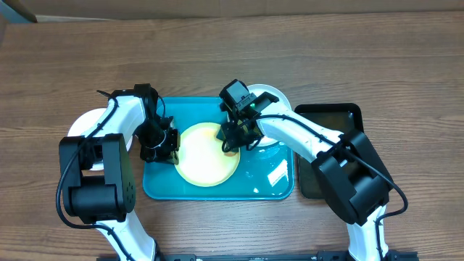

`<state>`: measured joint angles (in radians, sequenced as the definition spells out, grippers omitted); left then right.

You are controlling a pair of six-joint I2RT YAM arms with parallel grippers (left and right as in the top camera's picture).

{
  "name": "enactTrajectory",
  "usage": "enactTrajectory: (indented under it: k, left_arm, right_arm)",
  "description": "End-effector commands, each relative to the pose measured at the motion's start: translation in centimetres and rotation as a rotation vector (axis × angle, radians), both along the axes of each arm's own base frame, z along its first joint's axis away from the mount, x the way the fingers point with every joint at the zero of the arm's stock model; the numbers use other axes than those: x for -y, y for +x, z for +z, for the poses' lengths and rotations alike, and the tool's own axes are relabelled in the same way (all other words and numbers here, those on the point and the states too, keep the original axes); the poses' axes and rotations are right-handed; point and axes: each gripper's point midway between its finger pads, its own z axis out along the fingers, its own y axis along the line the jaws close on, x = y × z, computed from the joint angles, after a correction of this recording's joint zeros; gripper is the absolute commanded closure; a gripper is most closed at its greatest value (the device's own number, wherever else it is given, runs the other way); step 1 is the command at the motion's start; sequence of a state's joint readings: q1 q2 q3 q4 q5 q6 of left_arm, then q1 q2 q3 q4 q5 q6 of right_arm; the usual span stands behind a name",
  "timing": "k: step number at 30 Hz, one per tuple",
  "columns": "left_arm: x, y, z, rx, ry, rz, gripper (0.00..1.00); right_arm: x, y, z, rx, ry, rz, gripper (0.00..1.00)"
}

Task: Clean dirty plates on tray and stack at the side
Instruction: 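Return the sponge to the black tray and lift the yellow plate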

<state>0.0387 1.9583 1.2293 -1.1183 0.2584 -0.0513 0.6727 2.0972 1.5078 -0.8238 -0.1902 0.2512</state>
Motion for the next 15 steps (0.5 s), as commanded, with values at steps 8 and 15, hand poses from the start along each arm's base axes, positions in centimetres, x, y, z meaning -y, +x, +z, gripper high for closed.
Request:
enactTrajectory:
  k: [8,15]
  left_arm:
    - [-1.5,-0.1,0.6,0.019,0.075,-0.004,0.96]
    - [-1.7,2.1,5.1,0.230,0.097,0.010,0.96]
  right_arm:
    - [2.1,1.6,8.0,0.099,0.078,-0.105,0.96]
    - [10.7,4.3,13.9,0.145,0.108,-0.381,0.96]
